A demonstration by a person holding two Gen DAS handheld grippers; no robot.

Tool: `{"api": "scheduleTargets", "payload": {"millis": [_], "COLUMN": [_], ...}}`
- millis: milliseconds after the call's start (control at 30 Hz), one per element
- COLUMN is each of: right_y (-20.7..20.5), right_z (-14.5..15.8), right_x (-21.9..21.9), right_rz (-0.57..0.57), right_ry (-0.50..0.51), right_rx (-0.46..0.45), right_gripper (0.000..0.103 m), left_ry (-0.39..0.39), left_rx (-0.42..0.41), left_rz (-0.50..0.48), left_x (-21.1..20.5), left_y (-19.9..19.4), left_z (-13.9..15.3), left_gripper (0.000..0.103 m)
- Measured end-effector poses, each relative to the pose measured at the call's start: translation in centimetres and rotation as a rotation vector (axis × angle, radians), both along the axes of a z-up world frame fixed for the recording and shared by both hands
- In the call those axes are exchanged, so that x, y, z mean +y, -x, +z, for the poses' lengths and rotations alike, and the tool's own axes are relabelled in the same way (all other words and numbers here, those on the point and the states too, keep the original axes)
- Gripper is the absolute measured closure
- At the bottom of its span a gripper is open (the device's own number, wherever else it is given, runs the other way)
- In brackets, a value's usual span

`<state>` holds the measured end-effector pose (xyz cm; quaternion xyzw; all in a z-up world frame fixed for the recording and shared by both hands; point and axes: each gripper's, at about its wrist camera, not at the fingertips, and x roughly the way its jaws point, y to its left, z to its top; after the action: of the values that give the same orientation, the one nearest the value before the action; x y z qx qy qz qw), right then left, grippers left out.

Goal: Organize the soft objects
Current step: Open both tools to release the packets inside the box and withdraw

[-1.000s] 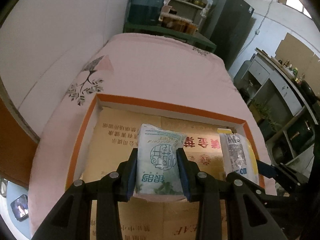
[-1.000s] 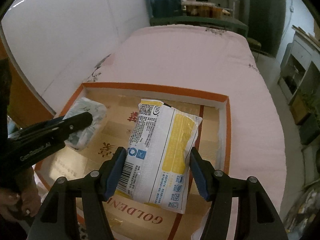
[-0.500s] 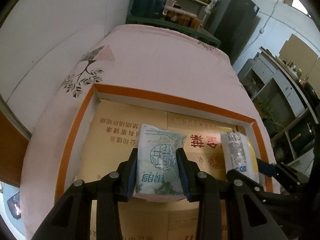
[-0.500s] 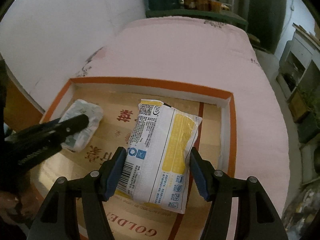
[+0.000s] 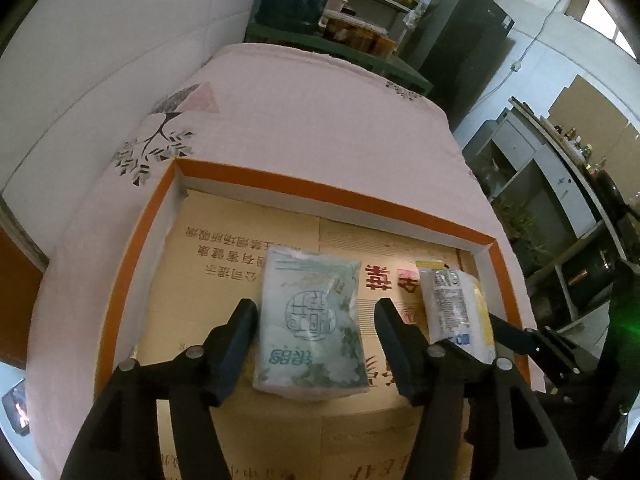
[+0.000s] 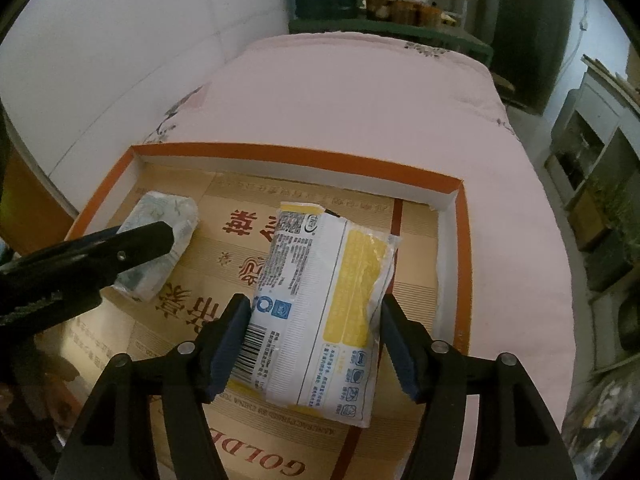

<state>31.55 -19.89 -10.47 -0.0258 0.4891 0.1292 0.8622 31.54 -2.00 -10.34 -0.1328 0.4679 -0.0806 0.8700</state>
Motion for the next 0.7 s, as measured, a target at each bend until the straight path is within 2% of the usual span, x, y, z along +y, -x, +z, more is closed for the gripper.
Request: {"api": "scheduleTargets", "payload": {"millis": [100,400,700], "right_y": [0.5,2.2,5.7], "right_z": [0.5,2.2,4.7], "right_x": [-0.3,-1.4,-1.6], "right_rz": [-0.009,-0.043,-0.065], "right_ry": [0.003,-0.032,-0.054], "right_rx": [-0.023,-0.055,-0.103], "right_gripper": [0.028,0.027,0.027], "left_ry": [0.010,0.074,0.052], "left_rx": [-0.019,-0.120,-0.186], "left_rz": [0.007,0.047,0.025], "left_x": [0.1,1.2,1.1], "left_y": [0.4,2.3,5.4], "left_z": [0.6,3.1,6.3], "left_gripper": [0.042,0.042,0.042]}}
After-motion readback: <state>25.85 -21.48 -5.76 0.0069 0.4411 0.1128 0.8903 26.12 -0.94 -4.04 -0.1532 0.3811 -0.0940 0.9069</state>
